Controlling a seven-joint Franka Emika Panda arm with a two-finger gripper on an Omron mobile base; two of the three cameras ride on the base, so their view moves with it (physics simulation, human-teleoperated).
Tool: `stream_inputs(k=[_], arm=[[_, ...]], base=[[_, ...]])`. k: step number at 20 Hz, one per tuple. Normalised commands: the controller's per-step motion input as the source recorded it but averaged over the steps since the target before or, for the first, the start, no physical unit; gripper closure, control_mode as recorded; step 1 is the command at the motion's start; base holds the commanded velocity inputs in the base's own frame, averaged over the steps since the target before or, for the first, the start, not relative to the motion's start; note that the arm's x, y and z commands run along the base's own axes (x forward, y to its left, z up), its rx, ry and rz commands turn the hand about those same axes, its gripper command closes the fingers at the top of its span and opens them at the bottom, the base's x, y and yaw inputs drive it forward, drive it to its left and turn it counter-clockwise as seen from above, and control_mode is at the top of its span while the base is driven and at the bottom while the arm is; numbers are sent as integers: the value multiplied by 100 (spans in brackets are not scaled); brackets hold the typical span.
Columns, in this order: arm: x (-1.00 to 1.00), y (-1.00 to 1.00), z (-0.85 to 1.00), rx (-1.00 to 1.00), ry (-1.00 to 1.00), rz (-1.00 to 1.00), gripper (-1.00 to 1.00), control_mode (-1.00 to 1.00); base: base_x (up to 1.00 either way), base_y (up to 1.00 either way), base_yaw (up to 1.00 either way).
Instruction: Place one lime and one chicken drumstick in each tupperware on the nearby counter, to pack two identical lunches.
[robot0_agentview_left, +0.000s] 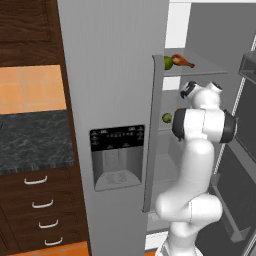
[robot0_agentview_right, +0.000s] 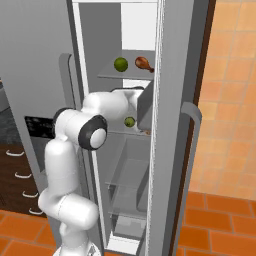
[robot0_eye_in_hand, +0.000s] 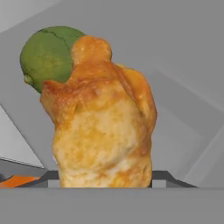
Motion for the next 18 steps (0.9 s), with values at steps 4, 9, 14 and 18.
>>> stream_inputs(k=[4,9,14,18], arm=[[-100,16,49,-1,-7,0,100,-100],[-100,51,21,-7,-6,0,100,-100],[-100,51,40,-6,-11,0,100,-100],[-100,31,43,-4,-13,0,100,-100]], base=[[0,0,0],[0,0,0],[0,0,0],[0,0,0]])
